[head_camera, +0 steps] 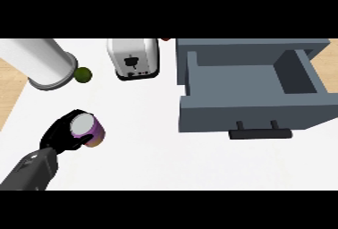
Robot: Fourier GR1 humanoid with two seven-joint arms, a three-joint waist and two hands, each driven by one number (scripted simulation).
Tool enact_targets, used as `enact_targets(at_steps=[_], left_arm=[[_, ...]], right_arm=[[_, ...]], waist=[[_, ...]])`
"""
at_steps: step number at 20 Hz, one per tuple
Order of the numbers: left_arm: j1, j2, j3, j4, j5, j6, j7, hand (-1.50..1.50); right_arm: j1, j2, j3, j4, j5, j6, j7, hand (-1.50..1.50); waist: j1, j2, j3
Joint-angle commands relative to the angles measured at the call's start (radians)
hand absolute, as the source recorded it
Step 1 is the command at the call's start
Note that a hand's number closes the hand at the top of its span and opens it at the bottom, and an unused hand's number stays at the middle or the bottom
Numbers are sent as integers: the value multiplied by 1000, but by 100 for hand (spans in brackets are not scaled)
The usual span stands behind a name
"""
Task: Pick up the can, place it into the drawer and close the drawer
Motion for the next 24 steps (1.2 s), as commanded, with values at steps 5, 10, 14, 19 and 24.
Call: enact_targets(at_steps=[5, 10, 14, 19, 24], left_arm=[[-9, -53, -21, -72, 2, -89, -76, 150], [-26, -69, -21, -168, 53, -149, 12, 150], [-18, -216, 26, -250, 104, 177, 24, 150], [-6, -306, 29, -427, 136, 378, 84, 150], [10, -347, -85, -685, 153, 498, 193, 150]], right_arm=[[58, 6, -43, -26, -82, 35, -8, -150], [-2, -30, -37, 10, -46, -13, 23, -150], [39, 17, -19, -46, -25, -27, 15, -150], [57, 1, -55, -10, -58, -13, -13, -150], [36, 22, -21, -50, -19, -49, 23, -150]], waist=[[-1, -3, 1], [23, -9, 3], [28, -14, 4], [38, -20, 5], [42, -19, 4]])
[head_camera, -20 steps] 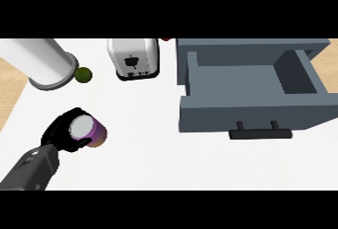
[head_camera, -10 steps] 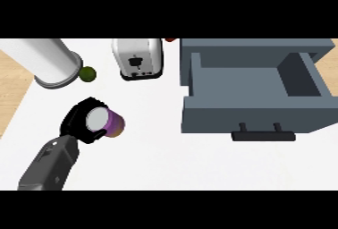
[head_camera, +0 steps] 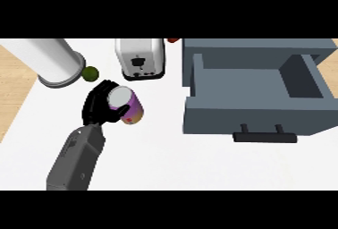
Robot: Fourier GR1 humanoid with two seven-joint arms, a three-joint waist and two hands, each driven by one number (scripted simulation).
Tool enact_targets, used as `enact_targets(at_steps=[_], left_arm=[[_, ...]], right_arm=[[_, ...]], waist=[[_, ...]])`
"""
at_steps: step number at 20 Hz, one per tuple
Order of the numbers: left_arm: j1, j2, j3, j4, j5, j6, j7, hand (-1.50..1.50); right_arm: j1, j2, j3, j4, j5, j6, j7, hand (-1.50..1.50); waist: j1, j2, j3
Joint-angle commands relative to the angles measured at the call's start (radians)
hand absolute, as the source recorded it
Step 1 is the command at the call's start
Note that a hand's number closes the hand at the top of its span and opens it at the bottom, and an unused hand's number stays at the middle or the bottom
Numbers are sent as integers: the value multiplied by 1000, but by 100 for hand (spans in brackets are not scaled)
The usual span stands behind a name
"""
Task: Pick up the can, place it into the drawer and close the drawer
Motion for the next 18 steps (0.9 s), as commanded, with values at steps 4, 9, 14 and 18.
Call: enact_targets(at_steps=[4, 9, 14, 18], left_arm=[[19, -36, -168, -359, 45, 219, 226, 150], [65, -37, -300, -611, 53, 383, 387, 150], [10, -37, -320, -746, 4, 459, 552, 150], [-133, -31, -311, -610, -19, 497, 522, 150]], right_arm=[[69, 5, 10, -69, -36, -12, 48, -150], [49, 4, 6, -68, -59, -12, 29, -150], [19, -10, -35, 36, -42, 51, -21, -150], [109, 5, 60, -63, -46, -9, -30, -150]], waist=[[-7, -5, 0], [-15, 3, -1], [-14, 7, -1], [-31, 11, -1]])
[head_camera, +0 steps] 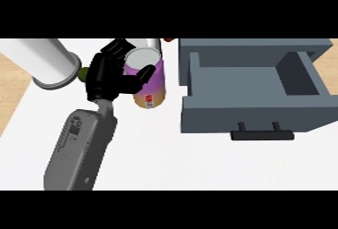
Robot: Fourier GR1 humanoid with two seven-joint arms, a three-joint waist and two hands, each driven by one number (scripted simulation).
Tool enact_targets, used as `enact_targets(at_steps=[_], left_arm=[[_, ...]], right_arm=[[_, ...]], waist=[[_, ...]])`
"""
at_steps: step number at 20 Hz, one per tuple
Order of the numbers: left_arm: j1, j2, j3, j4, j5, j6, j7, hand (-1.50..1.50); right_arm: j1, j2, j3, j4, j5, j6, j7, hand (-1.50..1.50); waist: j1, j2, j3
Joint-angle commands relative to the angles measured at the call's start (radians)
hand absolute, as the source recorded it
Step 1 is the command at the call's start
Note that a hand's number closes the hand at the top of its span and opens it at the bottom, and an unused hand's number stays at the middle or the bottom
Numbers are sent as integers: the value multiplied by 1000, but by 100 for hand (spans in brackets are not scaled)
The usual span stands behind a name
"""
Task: Pick up the can, place it into the drawer and close the drawer
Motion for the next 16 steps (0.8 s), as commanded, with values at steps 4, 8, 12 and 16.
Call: enact_targets(at_steps=[4, 8, 12, 16], left_arm=[[-206, -2, -67, 38, -16, 157, 128, 150], [-295, -2, -96, 105, 6, 203, 113, 150], [-367, -2, -101, 195, 36, 253, 93, 150], [-462, -2, -93, 341, 77, 231, 20, 150]], right_arm=[[-22, 4, 20, 30, 41, 5, -25, -150], [-30, 4, 34, -7, 31, -35, 10, -150], [-44, 4, 54, -3, 54, -27, 12, -150], [-81, -3, 15, 80, 60, 23, -26, -150]], waist=[[-7, 3, 0], [-12, 4, 0], [-11, 4, 0], [-17, 7, 0]])
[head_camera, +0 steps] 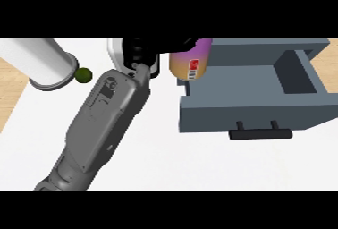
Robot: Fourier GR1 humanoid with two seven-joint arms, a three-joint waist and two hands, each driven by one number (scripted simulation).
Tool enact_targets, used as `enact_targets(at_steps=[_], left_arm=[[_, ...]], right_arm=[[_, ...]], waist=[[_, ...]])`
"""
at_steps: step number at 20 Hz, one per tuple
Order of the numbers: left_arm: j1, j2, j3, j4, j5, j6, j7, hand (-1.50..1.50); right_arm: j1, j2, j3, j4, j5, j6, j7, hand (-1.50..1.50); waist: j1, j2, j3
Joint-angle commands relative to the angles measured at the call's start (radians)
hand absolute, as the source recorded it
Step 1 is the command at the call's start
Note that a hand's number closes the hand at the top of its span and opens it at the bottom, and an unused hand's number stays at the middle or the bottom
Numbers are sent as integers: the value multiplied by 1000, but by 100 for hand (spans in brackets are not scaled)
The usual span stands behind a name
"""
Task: Pick up the can, place it into the drawer and close the drawer
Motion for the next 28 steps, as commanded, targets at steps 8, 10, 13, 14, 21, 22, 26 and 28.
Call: enact_targets(at_steps=[8, 10, 13, 14, 21, 22, 26, 28], left_arm=[[-255, 0, -63, 271, 138, 98, -74, 150], [-223, 0, -112, 291, 191, 91, -138, 150], [-324, 0, -70, 380, 203, 70, -103, 150], [-337, 0, -118, 391, 257, 110, -129, 150], [-352, 0, -214, 481, 384, 132, -221, 150], [-388, 0, -243, 501, 396, 154, -201, 150], [-434, 0, -283, 562, 436, 187, -216, 150], [-446, 0, -287, 591, 466, 190, -222, 150]], right_arm=[[-36, 14, 35, -14, 40, -14, 6, -150], [-25, -19, 5, -23, -9, -6, 45, -150], [-78, 14, 41, 0, 72, -41, 29, -150], [-54, -6, 8, 13, 18, -5, 15, -150], [-71, 13, 40, -9, 44, -7, 28, -150], [-50, 14, 31, -22, 33, 4, 25, -150], [-53, -13, 27, -68, -5, -34, 72, -150], [-72, -36, 6, 22, -33, -9, 45, -150]], waist=[[-16, 4, 1], [-19, 3, 0], [-11, 5, 0], [-30, 6, 1], [-39, 9, 1], [-50, 10, 1], [-58, 12, 1], [-59, 13, 2]])
